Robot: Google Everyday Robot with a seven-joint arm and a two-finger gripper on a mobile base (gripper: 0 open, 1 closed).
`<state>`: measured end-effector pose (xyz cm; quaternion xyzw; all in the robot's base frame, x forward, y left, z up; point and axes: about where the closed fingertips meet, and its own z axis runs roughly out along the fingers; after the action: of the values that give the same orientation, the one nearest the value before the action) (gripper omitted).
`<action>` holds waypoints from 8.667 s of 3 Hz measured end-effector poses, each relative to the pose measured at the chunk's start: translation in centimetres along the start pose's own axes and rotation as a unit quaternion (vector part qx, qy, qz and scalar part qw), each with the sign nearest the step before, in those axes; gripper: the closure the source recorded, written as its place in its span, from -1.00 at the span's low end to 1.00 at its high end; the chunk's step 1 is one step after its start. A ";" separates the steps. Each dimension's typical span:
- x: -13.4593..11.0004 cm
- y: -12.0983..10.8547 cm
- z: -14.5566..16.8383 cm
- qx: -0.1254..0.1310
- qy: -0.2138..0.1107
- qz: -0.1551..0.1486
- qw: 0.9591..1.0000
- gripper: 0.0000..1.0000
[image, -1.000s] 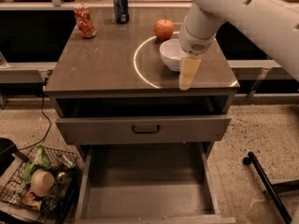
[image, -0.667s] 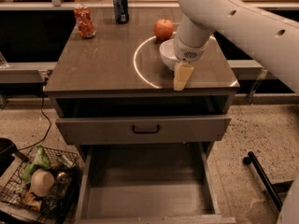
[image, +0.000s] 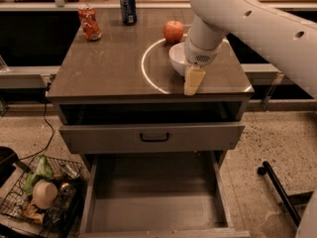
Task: Move white bowl near coke can
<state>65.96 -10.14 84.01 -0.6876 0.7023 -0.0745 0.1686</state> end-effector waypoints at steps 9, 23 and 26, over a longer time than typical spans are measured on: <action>0.0 0.1 -0.1 0.000 0.000 0.000 1.000 -0.41; -11.6 -14.1 -1.4 0.092 -0.043 -0.231 0.968 1.00; -22.0 -14.3 5.1 0.046 -0.141 -0.312 0.939 1.00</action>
Offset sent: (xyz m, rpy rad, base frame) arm -0.0004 0.0001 -0.0001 0.0000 0.0001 0.0000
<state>81.05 11.65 87.03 -0.8670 0.4177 -0.0579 0.2654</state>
